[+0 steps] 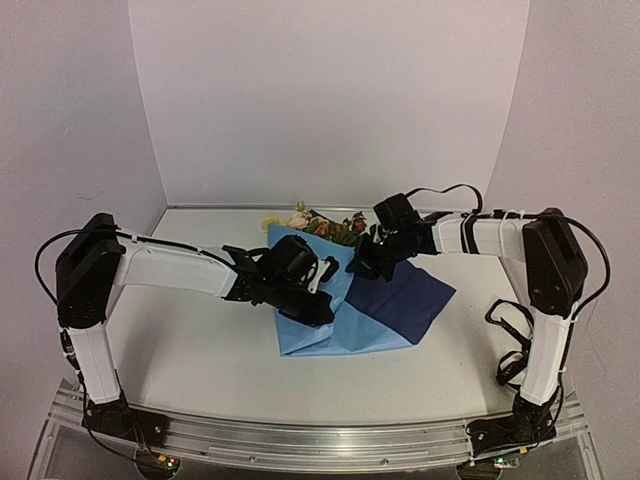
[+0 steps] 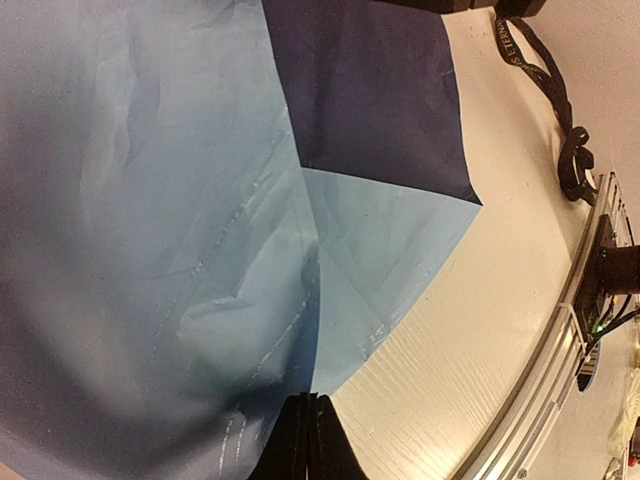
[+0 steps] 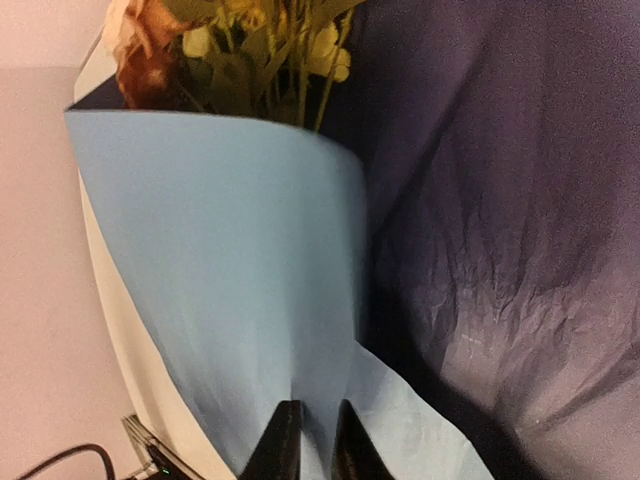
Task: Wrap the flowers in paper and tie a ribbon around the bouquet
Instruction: Fold the 1/4-folded wrapping paper at the center of the board, then press the fold line of the 2/3-folded wrapping paper.
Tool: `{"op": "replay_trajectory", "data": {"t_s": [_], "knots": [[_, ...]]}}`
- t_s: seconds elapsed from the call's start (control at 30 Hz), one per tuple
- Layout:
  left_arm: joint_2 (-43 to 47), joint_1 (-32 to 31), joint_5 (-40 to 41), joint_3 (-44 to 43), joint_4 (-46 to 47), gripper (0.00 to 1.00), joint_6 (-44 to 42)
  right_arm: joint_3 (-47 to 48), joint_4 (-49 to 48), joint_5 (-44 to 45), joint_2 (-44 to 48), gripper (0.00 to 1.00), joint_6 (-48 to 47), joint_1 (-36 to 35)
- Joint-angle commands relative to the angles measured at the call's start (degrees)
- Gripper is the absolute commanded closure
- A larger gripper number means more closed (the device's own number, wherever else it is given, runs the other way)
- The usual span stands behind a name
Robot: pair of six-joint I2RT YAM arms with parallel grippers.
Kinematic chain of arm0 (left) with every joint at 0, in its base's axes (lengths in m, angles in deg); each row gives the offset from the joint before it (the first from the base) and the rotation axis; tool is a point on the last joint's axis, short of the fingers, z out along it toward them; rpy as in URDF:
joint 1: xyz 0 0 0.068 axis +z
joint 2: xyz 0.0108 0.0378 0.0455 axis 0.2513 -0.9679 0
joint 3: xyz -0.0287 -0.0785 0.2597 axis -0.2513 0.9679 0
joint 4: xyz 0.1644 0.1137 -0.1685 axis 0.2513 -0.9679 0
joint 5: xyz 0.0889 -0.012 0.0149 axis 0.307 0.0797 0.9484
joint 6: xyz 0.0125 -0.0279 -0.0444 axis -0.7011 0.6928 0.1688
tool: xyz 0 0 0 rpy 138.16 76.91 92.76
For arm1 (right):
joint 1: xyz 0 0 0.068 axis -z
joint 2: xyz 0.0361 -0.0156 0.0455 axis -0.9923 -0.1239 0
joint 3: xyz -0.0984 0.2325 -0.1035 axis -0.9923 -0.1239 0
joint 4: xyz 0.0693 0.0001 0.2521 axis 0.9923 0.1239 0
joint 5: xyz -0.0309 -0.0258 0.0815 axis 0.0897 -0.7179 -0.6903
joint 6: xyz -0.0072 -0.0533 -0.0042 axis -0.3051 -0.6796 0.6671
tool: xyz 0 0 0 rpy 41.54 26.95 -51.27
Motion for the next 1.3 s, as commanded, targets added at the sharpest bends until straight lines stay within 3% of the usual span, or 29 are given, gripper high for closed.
{"op": "replay_trajectory", "data": {"t_s": [0.0, 0.13, 0.23, 0.57, 1.27], "knots": [[0.8, -0.2, -0.5, -2.2, 0.9, 0.86, -1.4, 1.9, -1.7, -0.7, -0.9, 1.0, -0.5, 0.8], [3.9, -0.2, -0.7, -0.1, 1.4, 0.62, -1.4, 2.0, -1.6, -1.6, -1.3, 1.0, -2.9, 1.4], [6.9, -0.1, -0.2, 2.6, 1.6, 0.56, -1.3, 3.0, -0.8, -3.1, -2.0, 1.0, -4.7, 1.5], [11.8, 3.7, -0.3, 14.8, 4.1, 0.9, 2.2, 4.0, 4.3, -3.6, -2.3, 1.0, -9.6, 1.5], [4.9, 4.7, -5.8, 21.7, 11.0, 0.98, 5.4, 1.8, 7.7, 1.3, -2.2, 1.0, -15.5, 1.5]]}}
